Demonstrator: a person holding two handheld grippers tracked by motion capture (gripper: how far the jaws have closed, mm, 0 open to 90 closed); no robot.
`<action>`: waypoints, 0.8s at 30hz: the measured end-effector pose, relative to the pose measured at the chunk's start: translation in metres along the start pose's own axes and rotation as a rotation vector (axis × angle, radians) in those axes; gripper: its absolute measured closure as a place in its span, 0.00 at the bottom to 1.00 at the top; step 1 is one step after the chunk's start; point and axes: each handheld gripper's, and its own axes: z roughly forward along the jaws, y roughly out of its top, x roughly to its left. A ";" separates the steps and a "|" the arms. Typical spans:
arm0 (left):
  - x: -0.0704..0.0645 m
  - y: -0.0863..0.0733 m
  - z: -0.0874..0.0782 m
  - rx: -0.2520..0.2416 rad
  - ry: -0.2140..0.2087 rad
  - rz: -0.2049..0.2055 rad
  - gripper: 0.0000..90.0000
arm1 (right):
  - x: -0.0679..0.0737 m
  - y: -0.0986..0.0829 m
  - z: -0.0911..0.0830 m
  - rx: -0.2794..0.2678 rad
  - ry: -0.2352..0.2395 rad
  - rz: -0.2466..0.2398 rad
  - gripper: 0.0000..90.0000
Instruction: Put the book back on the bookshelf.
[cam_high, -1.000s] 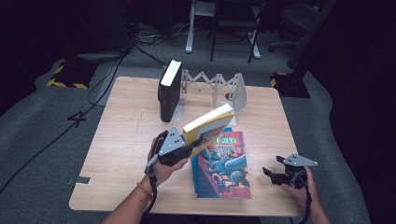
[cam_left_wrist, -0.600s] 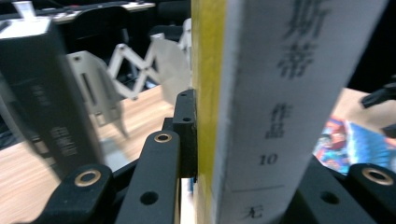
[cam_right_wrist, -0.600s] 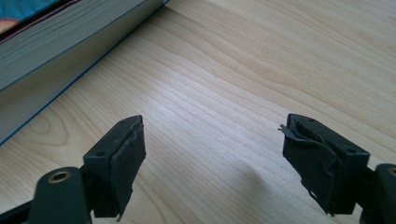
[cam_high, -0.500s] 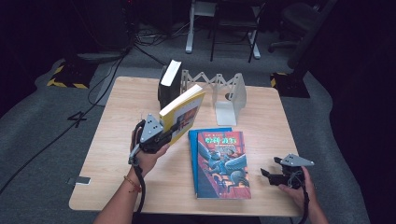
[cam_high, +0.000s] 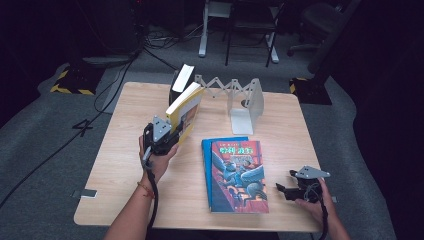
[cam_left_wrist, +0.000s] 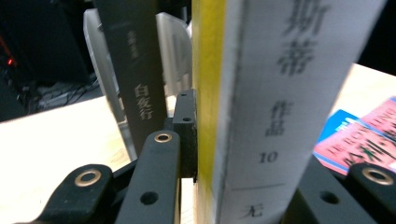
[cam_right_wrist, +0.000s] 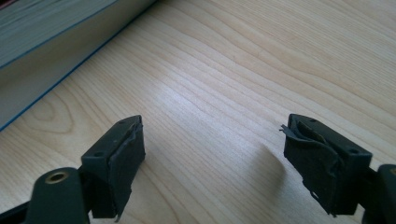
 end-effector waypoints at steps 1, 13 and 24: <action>0.002 -0.001 0.003 0.004 0.010 -0.001 0.83 | 0.000 0.000 0.000 0.001 0.001 -0.001 0.23; 0.007 -0.008 0.033 0.045 0.068 -0.057 0.83 | 0.001 0.000 0.000 -0.003 0.001 -0.003 0.23; 0.002 -0.010 0.051 0.027 0.119 -0.103 0.83 | 0.002 0.000 0.000 -0.004 -0.001 -0.009 0.23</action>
